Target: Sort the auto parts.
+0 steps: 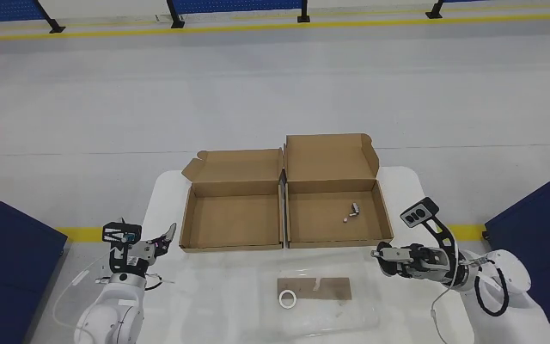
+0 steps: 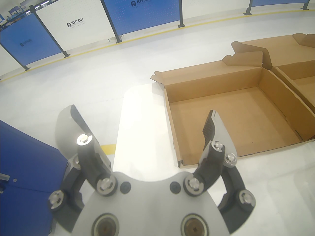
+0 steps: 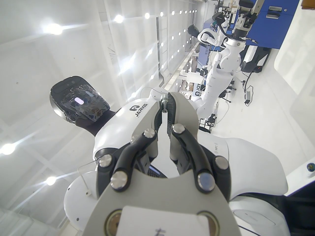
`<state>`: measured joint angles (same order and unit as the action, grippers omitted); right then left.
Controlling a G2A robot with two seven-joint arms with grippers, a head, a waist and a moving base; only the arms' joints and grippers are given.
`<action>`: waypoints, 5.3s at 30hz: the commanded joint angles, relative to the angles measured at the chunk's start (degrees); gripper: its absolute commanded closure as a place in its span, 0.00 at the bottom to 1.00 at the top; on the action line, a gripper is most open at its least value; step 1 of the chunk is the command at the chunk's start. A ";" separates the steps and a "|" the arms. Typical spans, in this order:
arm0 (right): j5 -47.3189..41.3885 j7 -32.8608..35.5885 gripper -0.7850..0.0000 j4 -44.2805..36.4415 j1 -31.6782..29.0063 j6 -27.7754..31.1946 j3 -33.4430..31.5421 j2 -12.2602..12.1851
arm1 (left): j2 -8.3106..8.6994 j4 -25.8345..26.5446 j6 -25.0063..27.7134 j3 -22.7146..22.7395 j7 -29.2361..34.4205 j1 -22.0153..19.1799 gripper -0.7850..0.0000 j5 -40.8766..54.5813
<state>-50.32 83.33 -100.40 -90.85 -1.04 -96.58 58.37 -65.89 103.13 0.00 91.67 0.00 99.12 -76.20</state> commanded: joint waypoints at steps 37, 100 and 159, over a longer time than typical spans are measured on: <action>33.76 -13.28 1.00 1.02 15.57 -7.58 6.35 -2.01 | 0.00 0.00 0.00 0.00 0.00 0.00 0.00 0.00; 71.05 -21.52 1.00 11.31 34.28 -20.91 32.03 -0.78 | 0.00 0.00 0.00 0.00 0.00 0.00 0.00 0.00; 75.74 -31.42 1.00 66.75 63.41 -26.41 61.74 19.51 | 0.00 0.00 0.00 0.00 0.00 0.00 0.00 0.00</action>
<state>25.61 51.84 -34.52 -27.67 -27.69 -34.94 77.54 -65.89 103.13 0.00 91.67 0.00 99.12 -76.20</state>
